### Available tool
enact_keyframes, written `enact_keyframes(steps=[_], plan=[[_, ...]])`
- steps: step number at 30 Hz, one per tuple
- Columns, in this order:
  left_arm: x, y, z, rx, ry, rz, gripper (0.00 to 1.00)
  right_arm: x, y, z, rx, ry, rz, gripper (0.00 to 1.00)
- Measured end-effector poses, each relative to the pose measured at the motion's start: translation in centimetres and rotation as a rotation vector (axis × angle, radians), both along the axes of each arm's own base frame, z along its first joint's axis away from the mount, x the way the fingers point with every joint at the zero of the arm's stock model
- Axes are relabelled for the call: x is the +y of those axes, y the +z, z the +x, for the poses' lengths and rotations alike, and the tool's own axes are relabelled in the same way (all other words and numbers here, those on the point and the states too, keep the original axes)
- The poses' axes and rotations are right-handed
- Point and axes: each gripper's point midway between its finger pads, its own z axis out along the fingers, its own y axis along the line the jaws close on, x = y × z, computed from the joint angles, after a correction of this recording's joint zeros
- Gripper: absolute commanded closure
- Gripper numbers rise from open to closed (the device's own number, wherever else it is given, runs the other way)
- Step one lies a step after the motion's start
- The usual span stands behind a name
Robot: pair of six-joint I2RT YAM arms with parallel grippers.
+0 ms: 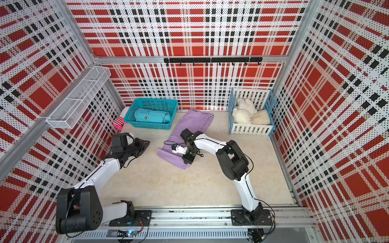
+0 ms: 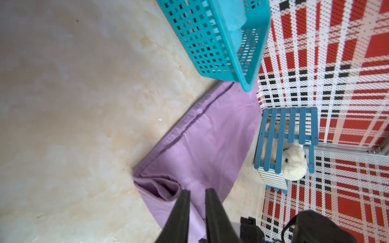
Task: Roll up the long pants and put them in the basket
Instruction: Roll the long pant at the center of the board.
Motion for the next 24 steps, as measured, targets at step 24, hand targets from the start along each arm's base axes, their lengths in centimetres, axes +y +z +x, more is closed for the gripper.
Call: enact_keyframes(steps=[24], plan=[[-8.0,-7.5,0.2,0.176,-0.266,-0.12,1.0,-0.2,-0.6,0.8,0.051,-0.053,0.041,1.0]])
